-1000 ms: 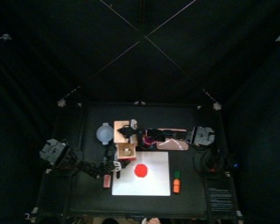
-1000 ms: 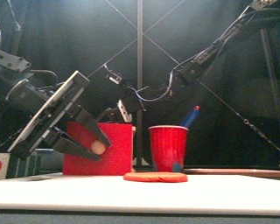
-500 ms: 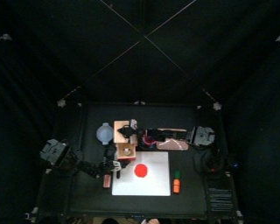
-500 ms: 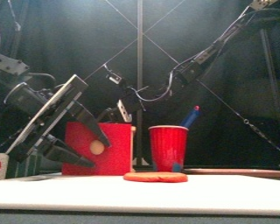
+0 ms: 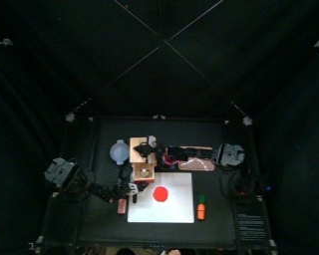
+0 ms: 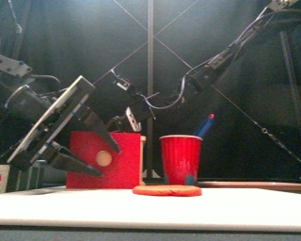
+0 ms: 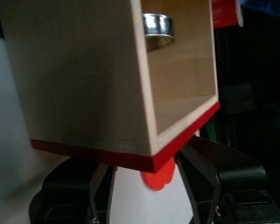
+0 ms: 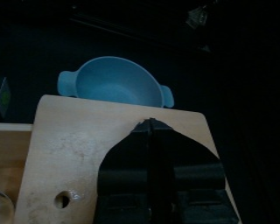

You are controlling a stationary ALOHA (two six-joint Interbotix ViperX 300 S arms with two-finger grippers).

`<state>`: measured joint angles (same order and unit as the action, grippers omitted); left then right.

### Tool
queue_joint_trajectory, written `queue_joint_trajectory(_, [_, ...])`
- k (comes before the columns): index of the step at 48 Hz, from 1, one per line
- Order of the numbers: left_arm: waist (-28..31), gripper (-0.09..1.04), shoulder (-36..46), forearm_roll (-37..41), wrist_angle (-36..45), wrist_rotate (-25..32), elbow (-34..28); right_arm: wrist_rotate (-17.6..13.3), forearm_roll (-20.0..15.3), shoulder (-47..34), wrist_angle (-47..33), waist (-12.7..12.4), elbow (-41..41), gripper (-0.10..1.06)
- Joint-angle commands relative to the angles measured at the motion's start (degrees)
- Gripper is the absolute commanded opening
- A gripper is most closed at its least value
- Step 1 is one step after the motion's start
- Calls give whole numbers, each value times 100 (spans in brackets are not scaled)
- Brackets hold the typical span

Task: Get the cutter from the drawer then cut the dough then place the extra dough in the bowl
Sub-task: Place the cutter on the board

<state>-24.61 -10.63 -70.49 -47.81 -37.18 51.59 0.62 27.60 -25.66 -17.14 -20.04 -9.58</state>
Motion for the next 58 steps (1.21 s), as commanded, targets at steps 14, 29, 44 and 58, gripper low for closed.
queue_joint_trajectory(14, [-773,83,413,18,352,-26,-35,-9,0,70,44,53,97,1])
queue_joint_trajectory(29, [-782,82,1529,1046,-624,246,510,-105,-44,448,105,264,97,1])
queue_joint_trajectory(44, [633,81,2496,4236,-3401,2065,1371,-132,-158,1362,264,712,-158,1])
queue_joint_trajectory(58, [1995,81,2769,4816,-3138,3349,1705,-176,-1055,2092,1644,1195,-1134,12])
